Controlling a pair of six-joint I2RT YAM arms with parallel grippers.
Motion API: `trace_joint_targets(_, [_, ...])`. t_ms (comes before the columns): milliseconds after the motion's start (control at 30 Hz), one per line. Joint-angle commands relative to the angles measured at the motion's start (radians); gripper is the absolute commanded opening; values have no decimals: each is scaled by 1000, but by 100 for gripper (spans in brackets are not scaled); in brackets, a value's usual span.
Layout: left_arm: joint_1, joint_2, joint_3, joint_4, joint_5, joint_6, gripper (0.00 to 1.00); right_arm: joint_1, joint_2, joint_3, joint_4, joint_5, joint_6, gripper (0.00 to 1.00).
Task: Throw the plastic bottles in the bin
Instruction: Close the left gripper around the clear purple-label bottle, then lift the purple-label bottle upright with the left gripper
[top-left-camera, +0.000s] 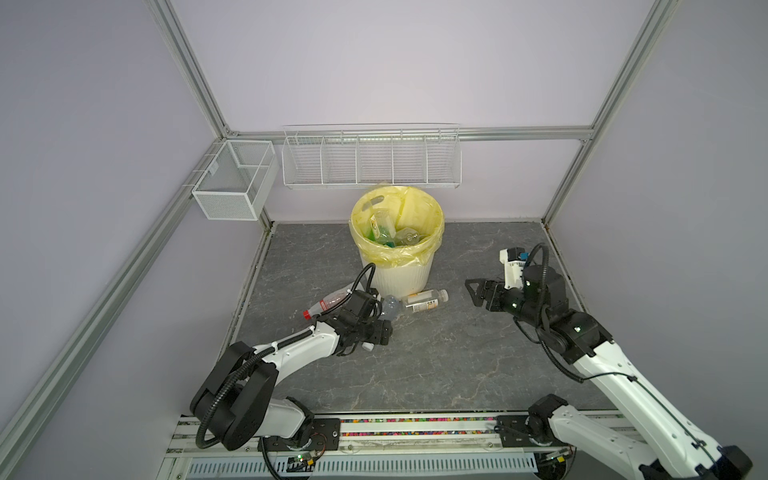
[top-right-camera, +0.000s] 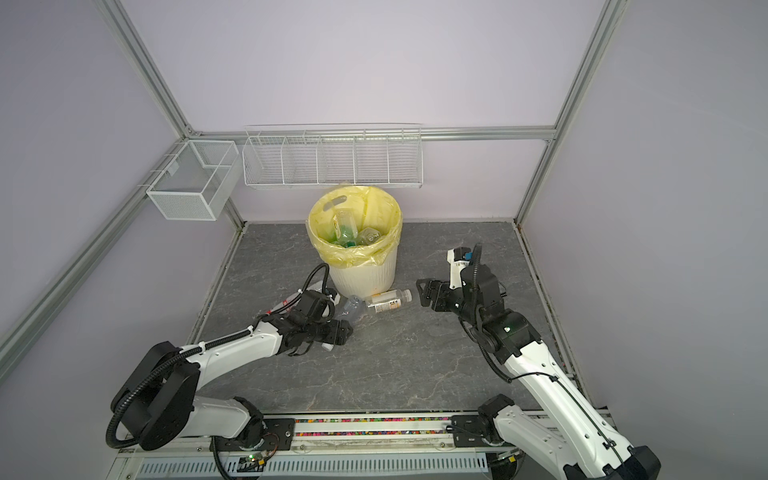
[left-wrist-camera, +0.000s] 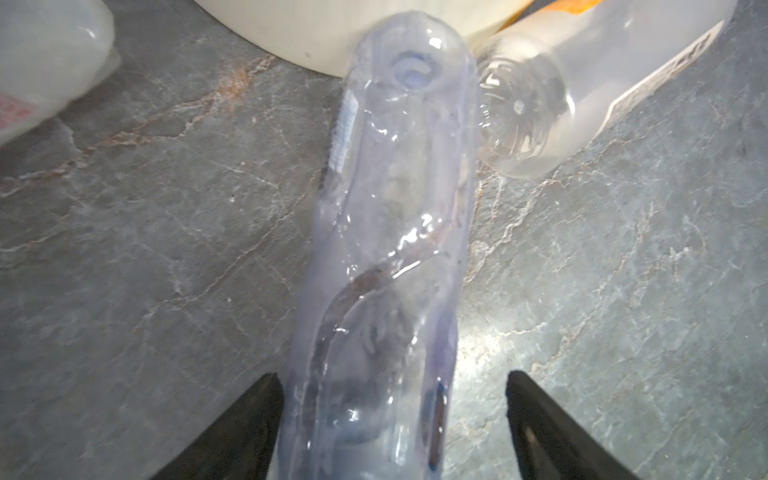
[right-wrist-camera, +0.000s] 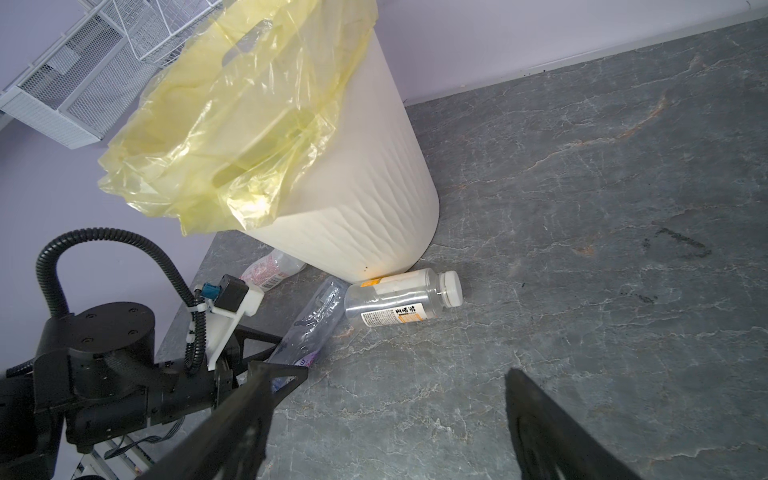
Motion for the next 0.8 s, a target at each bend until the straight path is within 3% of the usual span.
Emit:
trace_joint_targets(0, [-6,26,12,12,16,5,80,-4,-12,-19,11,8,14,88])
trace_joint_targets(167, [-13,49,20,19,14,8,76,-5,-25,-24,4,17,15,88])
trace_joint_targets(333, [-19,55,26,4,15,8,64,-4,-31,-25,-2,31,18,88])
trace_joint_targets(567, [-22,-44,-27,-32,0,-18,49,-4,-36,-28,-9,30,19,88])
trace_joint_targets(767, [-23,-169,-59,-36,4,-83,49,-4,-21,-34,17,24,36,88])
